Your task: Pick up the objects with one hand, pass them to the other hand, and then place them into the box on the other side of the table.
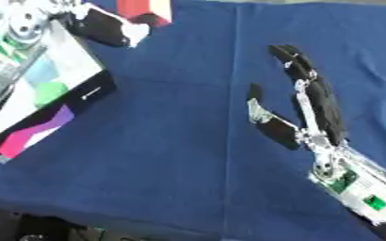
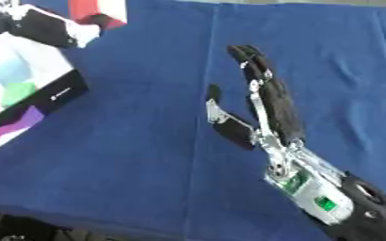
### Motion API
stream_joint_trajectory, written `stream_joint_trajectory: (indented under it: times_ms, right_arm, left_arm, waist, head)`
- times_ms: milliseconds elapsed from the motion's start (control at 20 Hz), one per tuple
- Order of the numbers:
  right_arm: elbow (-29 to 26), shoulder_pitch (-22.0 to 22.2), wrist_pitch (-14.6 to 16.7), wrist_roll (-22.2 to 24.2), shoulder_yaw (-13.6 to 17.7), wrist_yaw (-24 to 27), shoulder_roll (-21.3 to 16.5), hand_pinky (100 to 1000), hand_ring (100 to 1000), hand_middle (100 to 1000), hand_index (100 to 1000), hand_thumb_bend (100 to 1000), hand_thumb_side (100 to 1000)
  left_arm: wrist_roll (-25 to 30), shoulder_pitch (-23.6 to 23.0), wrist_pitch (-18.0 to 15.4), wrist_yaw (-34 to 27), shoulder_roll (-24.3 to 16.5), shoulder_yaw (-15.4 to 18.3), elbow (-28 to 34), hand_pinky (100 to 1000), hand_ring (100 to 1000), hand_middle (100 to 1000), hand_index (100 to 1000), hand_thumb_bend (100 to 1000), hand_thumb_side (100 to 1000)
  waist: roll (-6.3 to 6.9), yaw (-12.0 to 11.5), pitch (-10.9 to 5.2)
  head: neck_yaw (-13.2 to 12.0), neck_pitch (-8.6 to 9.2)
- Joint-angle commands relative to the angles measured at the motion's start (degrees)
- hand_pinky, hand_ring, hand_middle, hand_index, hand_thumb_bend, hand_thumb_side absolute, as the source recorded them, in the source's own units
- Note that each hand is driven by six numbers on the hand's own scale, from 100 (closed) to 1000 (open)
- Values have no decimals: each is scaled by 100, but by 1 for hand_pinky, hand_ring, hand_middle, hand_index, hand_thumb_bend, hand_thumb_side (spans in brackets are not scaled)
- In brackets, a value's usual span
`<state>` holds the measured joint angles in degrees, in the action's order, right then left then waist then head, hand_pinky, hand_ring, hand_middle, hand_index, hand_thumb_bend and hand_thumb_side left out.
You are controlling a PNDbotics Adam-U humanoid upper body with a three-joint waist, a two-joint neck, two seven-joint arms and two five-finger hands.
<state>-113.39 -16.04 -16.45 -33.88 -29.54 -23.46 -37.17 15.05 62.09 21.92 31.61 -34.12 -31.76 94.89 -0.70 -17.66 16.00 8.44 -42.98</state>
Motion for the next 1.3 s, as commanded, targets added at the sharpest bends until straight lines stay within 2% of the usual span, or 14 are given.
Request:
stream_joint_trajectory:
  times_ms: [50, 300, 650, 700, 800, 900, 1000, 1300]
  right_arm:
    - [-120, -7, 121, -127, 106, 222, -147, 776, 973, 869, 917, 100, 300]
    - [-120, 20, 324, -288, 180, 359, -186, 771, 963, 862, 909, 100, 256]
    - [-120, 76, 492, -280, 172, 352, -192, 766, 958, 857, 905, 100, 269]
    - [-120, 96, 515, -299, 178, 344, -191, 765, 956, 856, 904, 100, 219]
    - [-120, 130, 519, -286, 184, 326, -184, 764, 957, 856, 905, 123, 132]
    - [-120, 123, 485, -238, 201, 327, -172, 765, 956, 853, 888, 121, 170]
    - [-120, 121, 485, -225, 211, 298, -164, 765, 953, 851, 884, 123, 166]
    - [-120, 157, 477, -290, 191, 252, -115, 758, 939, 837, 871, 110, 181]
  left_arm:
    - [-115, -21, 63, -28, -502, 265, 30, 786, 663, 516, 354, 206, 100]
    - [-318, -275, 99, -55, -1000, 509, -110, 780, 667, 519, 355, 244, 100]
    - [-416, -767, 69, -70, -1557, 706, -397, 778, 671, 527, 360, 276, 100]
    - [-426, -849, 55, -68, -1621, 719, -441, 777, 671, 529, 362, 279, 100]
    - [-472, -976, 8, -26, -1700, 743, -533, 765, 672, 532, 364, 317, 100]
    - [-545, -1063, -80, 132, -1711, 743, -679, 762, 674, 536, 367, 335, 100]
    - [-598, -1117, -162, 260, -1692, 759, -850, 761, 675, 537, 368, 339, 100]
    - [-728, -1271, -310, 410, -1680, 818, -1343, 760, 679, 544, 382, 347, 100]
  waist:
    - [4, 15, -136]
    - [-26, 62, -137]
    - [-61, 151, -123]
    - [-69, 173, -117]
    - [-78, 209, -99]
    - [-87, 236, -82]
    - [-93, 256, -69]
    - [-112, 324, -41]
  head:
    - [-73, 8]
    - [-242, 73]
    - [-861, 265]
    - [-915, 312]
    - [-979, 417]
    - [-1025, 494]
    - [-1050, 538]
    - [-1062, 538]
